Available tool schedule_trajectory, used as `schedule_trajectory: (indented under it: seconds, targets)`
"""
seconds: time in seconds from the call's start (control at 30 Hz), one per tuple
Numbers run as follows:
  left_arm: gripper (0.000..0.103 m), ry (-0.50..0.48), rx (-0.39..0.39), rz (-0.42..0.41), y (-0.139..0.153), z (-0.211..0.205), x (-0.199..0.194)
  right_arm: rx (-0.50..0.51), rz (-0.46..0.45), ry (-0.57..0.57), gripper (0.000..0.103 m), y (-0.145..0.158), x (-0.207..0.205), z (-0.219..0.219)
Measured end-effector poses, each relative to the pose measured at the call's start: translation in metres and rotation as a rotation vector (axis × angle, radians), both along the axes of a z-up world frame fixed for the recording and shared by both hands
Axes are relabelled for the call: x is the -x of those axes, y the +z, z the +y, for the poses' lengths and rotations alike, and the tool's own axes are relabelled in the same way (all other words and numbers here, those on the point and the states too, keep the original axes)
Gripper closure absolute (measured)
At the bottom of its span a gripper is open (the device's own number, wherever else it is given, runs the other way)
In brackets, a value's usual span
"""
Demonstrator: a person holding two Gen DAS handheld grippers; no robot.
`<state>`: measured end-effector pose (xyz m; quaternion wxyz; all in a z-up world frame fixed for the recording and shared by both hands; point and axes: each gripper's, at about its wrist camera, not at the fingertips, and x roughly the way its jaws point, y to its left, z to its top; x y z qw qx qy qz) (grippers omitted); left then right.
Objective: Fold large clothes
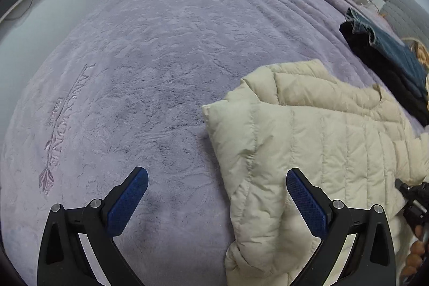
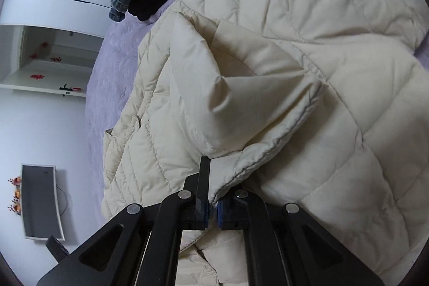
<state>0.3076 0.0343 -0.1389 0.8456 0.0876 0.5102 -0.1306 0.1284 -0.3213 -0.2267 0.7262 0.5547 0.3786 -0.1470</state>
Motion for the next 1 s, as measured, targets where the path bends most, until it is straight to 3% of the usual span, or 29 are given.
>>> schedule_trajectory:
  seconds: [0.1,0.27,0.37,0.47,0.6,0.7,0.9,1.0]
  targets:
    - [0.000,-0.001,-0.098,-0.014,-0.023,-0.008,-0.005,0.013,0.003,0.020,0.097,0.003,-0.005,0.009]
    - [0.000,0.041,-0.051,0.065,-0.049,0.015,-0.017,0.019,0.000,0.071,0.097,-0.001,-0.027,0.025]
    - [0.000,0.032,-0.056,0.065,-0.048,0.014,-0.017,0.032,0.021,0.080,0.095,0.001,-0.024,0.021]
    - [0.000,0.019,-0.071,0.058,-0.050,0.007,-0.015,0.087,0.070,0.104,0.084,0.014,-0.009,0.010]
    - [0.000,0.022,-0.062,0.057,-0.050,0.004,-0.013,0.193,0.142,0.125,0.083,0.040,0.022,-0.006]
    - [0.000,0.025,-0.066,0.061,-0.050,0.004,-0.013,0.279,0.132,0.138,0.083,0.062,0.036,-0.013]
    - [0.000,0.067,-0.009,-0.035,-0.002,0.013,-0.014,0.437,0.062,0.314,0.083,0.089,0.002,-0.001]
    - [0.000,0.075,-0.066,-0.018,-0.011,0.008,-0.029,0.441,0.068,0.386,0.083,0.078,-0.019,0.004]
